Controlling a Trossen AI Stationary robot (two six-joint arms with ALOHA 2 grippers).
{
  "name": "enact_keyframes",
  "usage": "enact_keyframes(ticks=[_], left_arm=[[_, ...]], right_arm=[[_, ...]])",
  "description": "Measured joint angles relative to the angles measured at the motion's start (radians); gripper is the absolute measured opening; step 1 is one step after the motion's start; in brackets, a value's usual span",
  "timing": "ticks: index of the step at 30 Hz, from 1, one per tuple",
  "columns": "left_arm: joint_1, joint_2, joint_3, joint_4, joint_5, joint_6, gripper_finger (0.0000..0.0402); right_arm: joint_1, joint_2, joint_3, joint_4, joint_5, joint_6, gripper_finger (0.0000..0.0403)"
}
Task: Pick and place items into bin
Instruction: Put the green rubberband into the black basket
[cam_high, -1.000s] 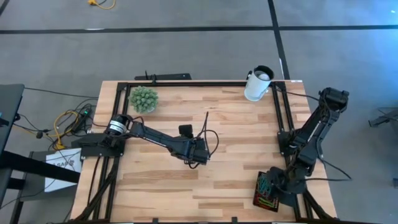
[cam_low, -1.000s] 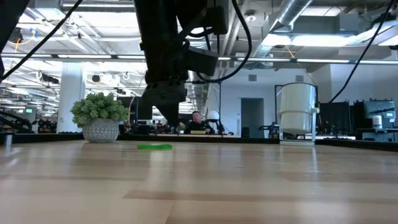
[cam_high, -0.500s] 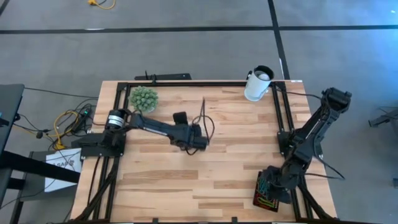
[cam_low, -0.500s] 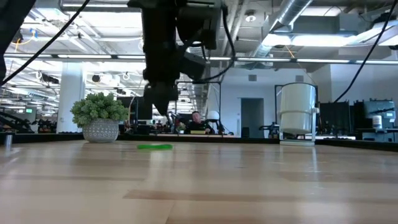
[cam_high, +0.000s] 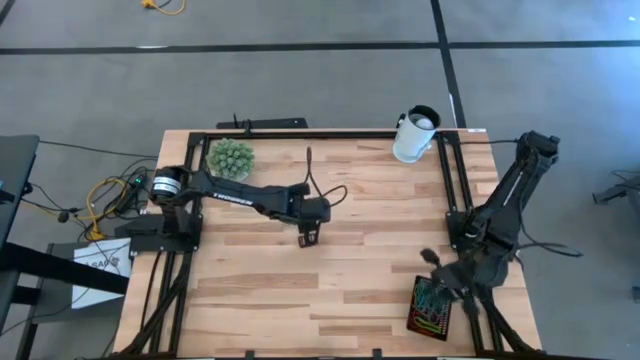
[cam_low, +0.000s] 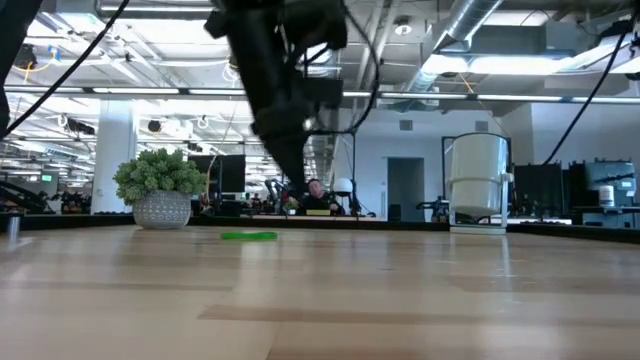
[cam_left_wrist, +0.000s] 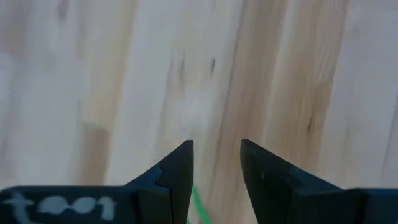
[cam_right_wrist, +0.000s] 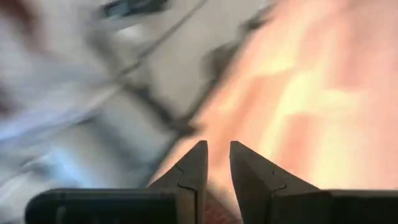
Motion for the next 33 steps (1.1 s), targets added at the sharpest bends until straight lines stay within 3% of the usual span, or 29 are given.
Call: enact_keyframes(ticks=[3,13,23,28,33], left_arm=[[-0.004,0.005,-0.075,0.017,0.021,-0.067,0.0123],[-0.013,0.007,-0.208,0.096,-0.027,-0.204,0.0123],[-0.013,0.007,-0.204,0.075,-0.083,-0.19,0.0123],[-0.012,0.007,-0.208,0.057,-0.125,-0.19,0.0123],[-0.002,0.007,-0.249,0.107,-0.094,-0.268,0.0123]], right_arm=[[-0.008,0.001,-0.017,-0.023,0.184,-0.01,0.0063],[-0.17,0.153,-0.041,-0.009,0.603,0.054,0.0063],[-0.386,0.348,-0.042,0.012,0.612,0.182,0.0063],[-0.434,0.425,-0.042,0.045,0.568,0.182,0.0063],[-0.457,0.461,-0.042,0.054,0.527,0.181,0.0063]])
